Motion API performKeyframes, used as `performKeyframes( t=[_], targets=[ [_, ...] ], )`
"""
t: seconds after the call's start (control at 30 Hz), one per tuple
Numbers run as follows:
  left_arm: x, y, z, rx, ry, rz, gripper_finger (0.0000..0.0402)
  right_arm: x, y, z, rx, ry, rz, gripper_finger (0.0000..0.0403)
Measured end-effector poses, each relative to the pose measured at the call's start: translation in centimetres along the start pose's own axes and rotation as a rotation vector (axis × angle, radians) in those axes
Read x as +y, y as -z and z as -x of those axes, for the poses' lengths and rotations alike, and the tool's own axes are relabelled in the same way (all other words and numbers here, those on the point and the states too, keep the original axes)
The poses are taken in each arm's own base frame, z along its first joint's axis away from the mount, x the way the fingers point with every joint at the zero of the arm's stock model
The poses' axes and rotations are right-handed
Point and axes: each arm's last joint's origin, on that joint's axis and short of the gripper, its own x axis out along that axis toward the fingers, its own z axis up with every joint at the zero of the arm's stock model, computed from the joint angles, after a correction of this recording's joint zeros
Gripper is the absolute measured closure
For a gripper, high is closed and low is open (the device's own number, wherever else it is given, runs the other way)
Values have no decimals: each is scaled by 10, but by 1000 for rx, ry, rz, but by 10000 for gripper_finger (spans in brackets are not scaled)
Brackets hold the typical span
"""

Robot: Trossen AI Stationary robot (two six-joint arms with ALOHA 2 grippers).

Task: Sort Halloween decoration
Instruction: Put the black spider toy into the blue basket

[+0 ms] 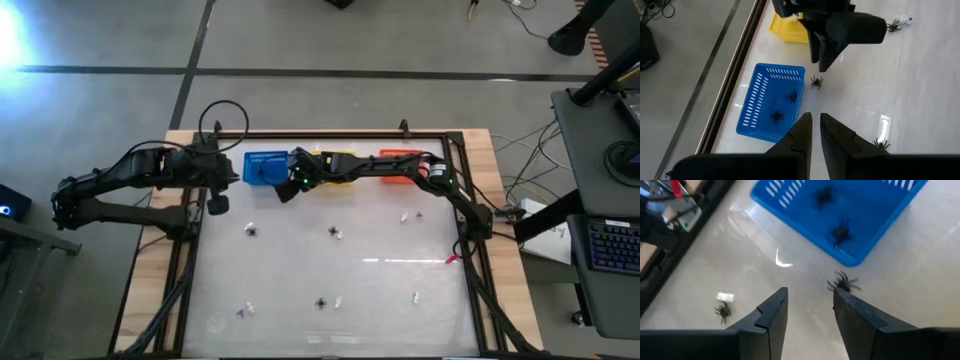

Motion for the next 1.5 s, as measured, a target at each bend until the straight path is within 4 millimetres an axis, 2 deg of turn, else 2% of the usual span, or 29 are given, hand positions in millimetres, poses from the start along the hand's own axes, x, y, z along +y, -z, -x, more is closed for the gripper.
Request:
performKeyframes(
  t=[0.27,0.5,0.83,1.17,1.3,1.5],
  targets=[
    [0,0,0,0,0,0,381,-4,10,-19,29,22,4,250],
    [0,0,0,0,0,0,381,-4,15,-26,8,54,8,250],
    [0,0,0,0,0,0,381,-3,14,-26,1,41,-3,253],
    [0,0,0,2,0,2,381,11,25,-26,13,10,-28,272],
    [-1,-3,-7,30,3,8,381,22,15,-7,22,20,-15,271],
    [-3,-6,-18,87,11,-37,378,47,-12,63,-19,160,100,257]
  ],
)
